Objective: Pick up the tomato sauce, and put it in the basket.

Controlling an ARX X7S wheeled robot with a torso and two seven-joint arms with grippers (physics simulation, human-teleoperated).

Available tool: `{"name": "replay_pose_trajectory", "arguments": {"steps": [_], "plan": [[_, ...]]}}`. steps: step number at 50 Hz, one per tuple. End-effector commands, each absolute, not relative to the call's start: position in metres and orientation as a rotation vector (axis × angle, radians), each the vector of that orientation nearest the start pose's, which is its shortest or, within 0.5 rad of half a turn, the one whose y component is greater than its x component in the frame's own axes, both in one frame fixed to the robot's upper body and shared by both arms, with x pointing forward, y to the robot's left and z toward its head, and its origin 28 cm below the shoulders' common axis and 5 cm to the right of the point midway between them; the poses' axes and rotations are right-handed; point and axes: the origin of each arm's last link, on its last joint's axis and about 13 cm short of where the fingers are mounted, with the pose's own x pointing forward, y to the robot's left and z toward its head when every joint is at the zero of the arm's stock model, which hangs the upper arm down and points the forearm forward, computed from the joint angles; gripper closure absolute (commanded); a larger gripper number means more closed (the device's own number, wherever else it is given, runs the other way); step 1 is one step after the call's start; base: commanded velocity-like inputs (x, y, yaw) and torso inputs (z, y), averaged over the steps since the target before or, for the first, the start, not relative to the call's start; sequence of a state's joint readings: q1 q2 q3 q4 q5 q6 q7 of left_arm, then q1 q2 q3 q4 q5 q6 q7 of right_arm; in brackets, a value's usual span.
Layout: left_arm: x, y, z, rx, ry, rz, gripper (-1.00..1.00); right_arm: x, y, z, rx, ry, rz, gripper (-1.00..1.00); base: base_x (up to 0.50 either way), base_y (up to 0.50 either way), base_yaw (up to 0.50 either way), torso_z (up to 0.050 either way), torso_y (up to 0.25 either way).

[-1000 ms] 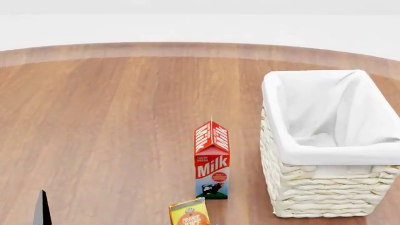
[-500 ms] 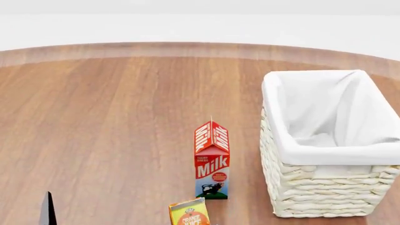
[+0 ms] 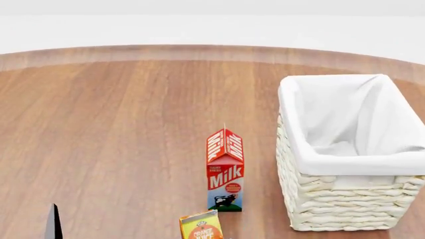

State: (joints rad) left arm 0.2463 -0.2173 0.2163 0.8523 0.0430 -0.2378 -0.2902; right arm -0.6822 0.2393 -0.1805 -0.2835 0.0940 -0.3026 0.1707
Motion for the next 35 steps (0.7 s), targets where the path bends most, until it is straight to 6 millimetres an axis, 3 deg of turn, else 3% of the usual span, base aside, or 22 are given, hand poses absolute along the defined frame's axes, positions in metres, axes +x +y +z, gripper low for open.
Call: {"name": "replay_pose_trajectory", "arguments": {"steps": [1, 15, 35], "plan": [[0.136, 0.194, 0.126, 0.097, -0.362, 0.014, -1.0, 0.038, -0.102, -0.008, -0.001, 0.17, 0.084, -1.0, 0.0, 0.0, 0.0, 0.0, 0.0], [0.138, 0.194, 0.123, 0.102, -0.35, 0.011, -1.0, 0.051, -0.106, -0.023, 0.004, 0.183, 0.032, -1.0, 0.0, 0.0, 0.0, 0.0, 0.0], [0.137, 0.194, 0.123, 0.102, -0.348, 0.012, -1.0, 0.058, -0.107, -0.03, 0.001, 0.186, 0.028, -1.0, 0.0, 0.0, 0.0, 0.0, 0.0]]}}
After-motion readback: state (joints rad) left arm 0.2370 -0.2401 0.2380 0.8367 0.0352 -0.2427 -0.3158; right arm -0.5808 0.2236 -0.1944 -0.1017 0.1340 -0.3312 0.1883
